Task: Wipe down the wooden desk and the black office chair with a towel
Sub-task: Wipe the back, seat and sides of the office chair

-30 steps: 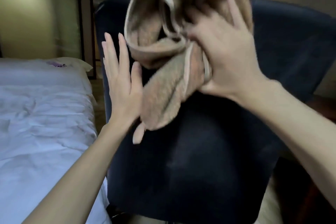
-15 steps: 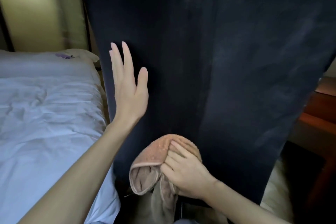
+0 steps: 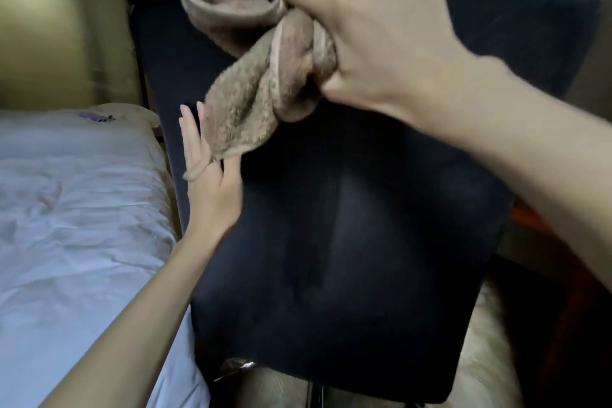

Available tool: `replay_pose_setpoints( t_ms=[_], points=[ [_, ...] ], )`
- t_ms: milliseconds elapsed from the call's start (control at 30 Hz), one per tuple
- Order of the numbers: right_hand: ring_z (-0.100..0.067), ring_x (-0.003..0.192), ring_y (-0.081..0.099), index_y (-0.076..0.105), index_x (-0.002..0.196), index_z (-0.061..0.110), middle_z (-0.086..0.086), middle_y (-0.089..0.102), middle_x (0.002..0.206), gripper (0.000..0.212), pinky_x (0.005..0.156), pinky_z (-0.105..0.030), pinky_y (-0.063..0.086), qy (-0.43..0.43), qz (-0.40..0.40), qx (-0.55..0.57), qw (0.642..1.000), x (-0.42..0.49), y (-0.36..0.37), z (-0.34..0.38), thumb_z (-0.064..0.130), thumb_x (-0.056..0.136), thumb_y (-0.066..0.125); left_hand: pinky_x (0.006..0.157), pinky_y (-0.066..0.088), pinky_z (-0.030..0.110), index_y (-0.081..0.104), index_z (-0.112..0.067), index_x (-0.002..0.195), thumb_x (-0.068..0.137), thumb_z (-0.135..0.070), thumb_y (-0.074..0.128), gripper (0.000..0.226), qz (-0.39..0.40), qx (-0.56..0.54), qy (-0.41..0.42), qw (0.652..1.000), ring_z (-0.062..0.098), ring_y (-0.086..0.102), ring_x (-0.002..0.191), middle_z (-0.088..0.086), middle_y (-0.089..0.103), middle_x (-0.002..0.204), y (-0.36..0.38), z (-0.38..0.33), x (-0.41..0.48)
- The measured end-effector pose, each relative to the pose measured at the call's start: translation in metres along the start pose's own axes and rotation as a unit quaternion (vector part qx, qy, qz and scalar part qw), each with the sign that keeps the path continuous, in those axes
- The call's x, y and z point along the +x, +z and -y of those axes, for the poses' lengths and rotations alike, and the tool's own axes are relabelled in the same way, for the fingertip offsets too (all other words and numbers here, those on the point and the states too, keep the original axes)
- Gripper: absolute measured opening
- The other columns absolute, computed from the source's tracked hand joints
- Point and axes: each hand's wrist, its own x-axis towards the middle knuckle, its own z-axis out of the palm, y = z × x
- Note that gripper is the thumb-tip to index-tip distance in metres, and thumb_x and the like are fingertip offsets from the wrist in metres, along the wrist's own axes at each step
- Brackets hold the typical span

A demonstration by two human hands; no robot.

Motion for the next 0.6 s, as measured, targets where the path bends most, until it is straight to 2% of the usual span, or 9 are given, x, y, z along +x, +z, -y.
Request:
replay_pose_setpoints(
  t_ms=[67,100,167,233,333,400,533,567,600],
  points=[
    [-0.035,0.139,0.047,0.060,0.127,0.021,-0.006,0.052,0.151,0.046,0.117,-0.059,0.026,0.027,-0.014,-0.021,0.999,-0.014,0.011,0.012,0.032,0.087,0.043,0.130,0.007,0.044,0.015,-0.008,0.164,0.102,-0.019,0.042,0.069,0.021,0.010,0.056,0.998,0.030,0.001,0.161,0.020,0.005,0.172,-0.004,0.005,-0.001],
    [-0.037,0.133,0.052,0.064,0.123,0.018,-0.011,0.059,0.142,0.042,0.119,-0.062,0.022,0.025,-0.033,-0.012,0.999,-0.029,0.021,0.019,0.029,0.089,0.042,0.130,0.005,0.043,0.011,-0.007,0.164,0.101,-0.015,0.042,0.071,0.025,0.032,0.076,0.996,0.029,-0.003,0.161,0.019,0.000,0.172,-0.006,0.006,0.000],
    [-0.038,0.105,0.063,0.072,0.110,0.012,-0.017,0.070,0.103,0.035,0.117,-0.066,0.028,0.012,-0.070,0.035,0.997,-0.071,0.049,0.041,0.023,0.089,0.045,0.130,0.005,0.039,0.014,-0.006,0.164,0.105,-0.016,0.037,0.065,0.010,0.044,0.069,0.997,0.024,-0.002,0.161,0.016,0.002,0.173,-0.007,0.011,0.003],
    [-0.037,0.091,0.067,0.076,0.100,0.010,-0.015,0.068,0.084,0.025,0.113,-0.066,0.035,0.006,-0.079,0.089,0.993,-0.119,0.073,0.068,0.018,0.087,0.056,0.130,0.009,0.042,0.017,-0.010,0.165,0.111,-0.022,0.033,0.057,-0.009,0.034,0.048,0.998,0.021,0.002,0.161,0.011,0.004,0.174,-0.003,0.012,0.001],
    [-0.034,0.102,0.071,0.080,0.105,0.014,-0.009,0.077,0.099,0.025,0.116,-0.062,0.034,0.021,-0.016,0.168,0.985,-0.187,0.106,0.117,0.018,0.087,0.062,0.130,0.010,0.043,0.016,-0.017,0.166,0.112,-0.027,0.033,0.057,-0.022,0.030,0.018,0.999,0.014,0.002,0.160,0.003,0.003,0.174,0.006,0.008,-0.008],
    [-0.029,0.106,0.071,0.080,0.109,0.016,-0.005,0.077,0.106,0.030,0.121,-0.058,0.030,-0.003,0.051,0.203,0.978,-0.229,0.120,0.152,0.017,0.092,0.054,0.130,0.008,0.040,0.015,-0.019,0.166,0.111,-0.026,0.034,0.059,-0.030,0.040,0.007,0.999,0.012,0.000,0.160,0.001,0.002,0.174,0.010,0.005,-0.015],
    [-0.021,0.119,0.067,0.079,0.110,0.025,0.002,0.076,0.116,0.030,0.129,-0.050,0.011,-0.139,0.237,0.197,0.941,-0.294,0.125,0.206,0.029,0.089,0.058,0.130,0.008,0.039,0.013,-0.022,0.166,0.110,-0.026,0.034,0.060,-0.018,0.045,-0.003,0.999,0.008,-0.001,0.159,-0.002,0.000,0.174,0.008,0.005,-0.023],
    [-0.020,0.121,0.066,0.079,0.108,0.026,0.003,0.076,0.116,0.029,0.129,-0.049,0.009,-0.169,0.267,0.170,0.933,-0.299,0.125,0.213,0.031,0.087,0.060,0.130,0.007,0.038,0.013,-0.023,0.166,0.110,-0.028,0.034,0.060,-0.011,0.047,-0.006,0.999,0.007,-0.001,0.159,-0.004,0.000,0.174,0.006,0.006,-0.023],
    [-0.019,0.119,0.066,0.079,0.105,0.027,0.005,0.076,0.114,0.026,0.128,-0.047,0.010,-0.182,0.252,0.164,0.936,-0.301,0.125,0.216,0.032,0.087,0.061,0.130,0.008,0.037,0.013,-0.024,0.166,0.110,-0.029,0.033,0.060,-0.001,0.055,-0.008,0.998,0.007,-0.001,0.159,-0.005,0.000,0.174,0.003,0.006,-0.022]
  ],
)
